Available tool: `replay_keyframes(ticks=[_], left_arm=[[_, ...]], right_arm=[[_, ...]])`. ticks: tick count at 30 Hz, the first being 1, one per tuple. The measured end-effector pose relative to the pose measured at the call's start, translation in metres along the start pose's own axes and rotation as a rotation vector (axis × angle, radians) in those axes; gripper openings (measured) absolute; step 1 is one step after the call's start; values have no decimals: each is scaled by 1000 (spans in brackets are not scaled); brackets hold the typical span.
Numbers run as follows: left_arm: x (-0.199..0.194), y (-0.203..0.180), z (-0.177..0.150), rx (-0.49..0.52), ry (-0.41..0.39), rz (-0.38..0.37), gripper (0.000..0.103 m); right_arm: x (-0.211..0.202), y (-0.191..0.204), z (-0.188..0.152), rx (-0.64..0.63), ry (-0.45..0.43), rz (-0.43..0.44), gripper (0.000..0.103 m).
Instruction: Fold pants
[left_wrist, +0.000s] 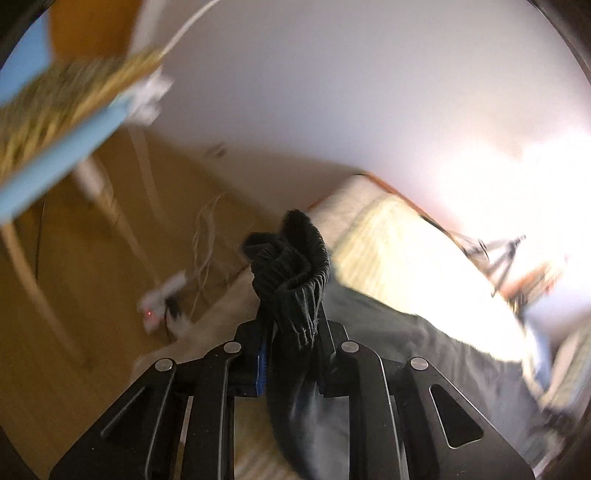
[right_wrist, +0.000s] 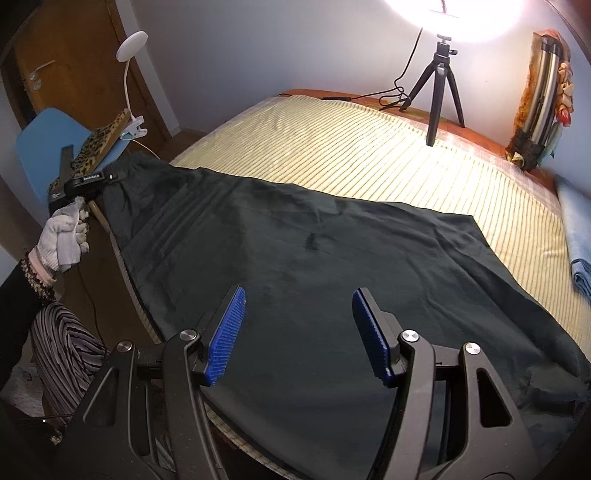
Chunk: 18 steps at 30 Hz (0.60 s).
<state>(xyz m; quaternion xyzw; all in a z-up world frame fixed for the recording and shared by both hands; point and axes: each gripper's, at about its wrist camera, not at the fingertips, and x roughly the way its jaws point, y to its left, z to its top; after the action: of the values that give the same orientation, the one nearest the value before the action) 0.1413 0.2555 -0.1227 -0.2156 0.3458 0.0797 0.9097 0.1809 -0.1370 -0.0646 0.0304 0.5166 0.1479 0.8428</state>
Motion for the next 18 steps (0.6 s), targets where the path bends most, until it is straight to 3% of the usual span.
replay_keyframes(ticks=[3, 7, 13, 18], left_arm=[[-11, -44, -10, 176, -28, -13, 17], [-9, -88, -34, 327, 0, -51, 16], [5, -133, -75, 451, 75, -103, 16], [10, -160, -101, 515, 120, -140, 16]], right_arm=[[7, 4, 6, 19, -2, 32, 63], [20, 10, 18, 69, 0, 118, 63], [65, 28, 44, 206, 40, 361, 65], [119, 47, 54, 317, 114, 505, 65]])
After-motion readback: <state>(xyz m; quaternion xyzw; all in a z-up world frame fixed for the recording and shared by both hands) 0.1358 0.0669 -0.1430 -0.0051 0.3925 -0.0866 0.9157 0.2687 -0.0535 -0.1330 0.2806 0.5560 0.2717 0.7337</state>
